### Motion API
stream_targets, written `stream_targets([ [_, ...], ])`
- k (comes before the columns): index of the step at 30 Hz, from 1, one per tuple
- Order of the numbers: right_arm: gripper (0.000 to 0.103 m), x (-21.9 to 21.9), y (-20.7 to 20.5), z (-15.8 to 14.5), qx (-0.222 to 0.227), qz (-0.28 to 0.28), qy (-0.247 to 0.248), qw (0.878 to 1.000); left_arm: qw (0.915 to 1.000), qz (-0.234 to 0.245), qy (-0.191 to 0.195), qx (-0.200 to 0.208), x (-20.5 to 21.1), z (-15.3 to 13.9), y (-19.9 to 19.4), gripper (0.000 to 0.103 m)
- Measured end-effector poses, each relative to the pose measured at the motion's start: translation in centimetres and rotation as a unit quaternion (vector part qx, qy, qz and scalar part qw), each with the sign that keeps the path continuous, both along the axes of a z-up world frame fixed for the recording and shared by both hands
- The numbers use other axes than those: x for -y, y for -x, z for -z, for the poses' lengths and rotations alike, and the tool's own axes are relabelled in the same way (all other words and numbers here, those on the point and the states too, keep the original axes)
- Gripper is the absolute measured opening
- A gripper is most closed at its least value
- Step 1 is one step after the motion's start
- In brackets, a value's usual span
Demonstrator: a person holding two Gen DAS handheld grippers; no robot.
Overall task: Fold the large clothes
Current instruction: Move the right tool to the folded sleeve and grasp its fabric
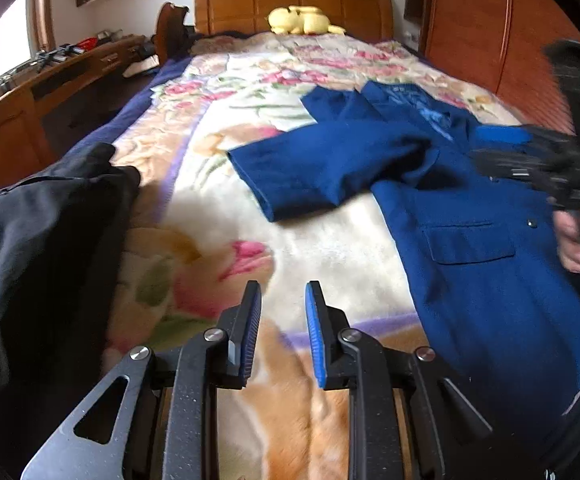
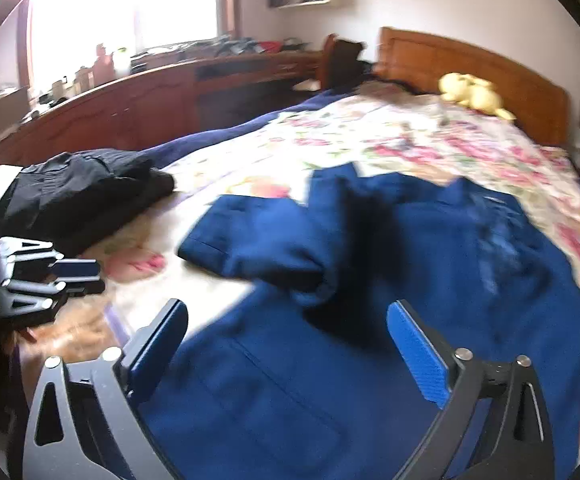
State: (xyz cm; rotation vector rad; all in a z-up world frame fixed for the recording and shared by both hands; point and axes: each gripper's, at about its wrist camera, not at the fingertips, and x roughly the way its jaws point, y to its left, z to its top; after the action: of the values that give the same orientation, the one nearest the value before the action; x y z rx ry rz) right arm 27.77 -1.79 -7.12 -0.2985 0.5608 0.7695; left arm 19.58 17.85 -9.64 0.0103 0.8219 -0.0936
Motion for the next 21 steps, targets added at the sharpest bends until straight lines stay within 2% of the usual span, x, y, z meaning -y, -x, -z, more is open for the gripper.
stream_targets([
  [5, 0.086, -6.0, -3.7, 1.8, -0.034, -0.041, 0.025, 0.998, 0.9994, -0.029, 0.008, 0.014, -2.1, -0.9, 1.5, 0.023],
  [8, 0.085, -9.0, -5.2, 3.2, -0.041, -0.054, 0.044, 0.997, 0.9991, -0.008, 0.039, 0.015, -3.0, -1.1, 1.8, 0.023],
  [9, 0.085, -9.6, -5.5, 3.7, -0.043, -0.056, 0.051, 0.996, 0.9987, -0.001, 0.049, 0.014, -3.2, -1.1, 1.9, 0.023],
  [13, 0.084, -12.5, -7.6, 5.7, -0.05, -0.062, 0.081, 0.993, 0.9984, -0.018, 0.039, 0.037, -3.6, -1.4, 2.7, 0.023],
  [16, 0.084, -14.0, -8.8, 6.9, -0.05, -0.063, 0.11, 0.991, 0.9974, -0.009, 0.062, 0.034, -4.0, -1.3, 2.7, 0.023],
  [19, 0.084, -15.1, -9.4, 7.3, -0.046, -0.068, 0.127, 0.988, 0.9981, -0.002, 0.049, 0.036, -3.6, -1.4, 2.7, 0.023],
  [21, 0.084, -15.8, -9.3, 7.6, -0.037, -0.07, 0.144, 0.986, 0.998, 0.004, 0.053, 0.035, -3.4, -1.4, 2.6, 0.024],
])
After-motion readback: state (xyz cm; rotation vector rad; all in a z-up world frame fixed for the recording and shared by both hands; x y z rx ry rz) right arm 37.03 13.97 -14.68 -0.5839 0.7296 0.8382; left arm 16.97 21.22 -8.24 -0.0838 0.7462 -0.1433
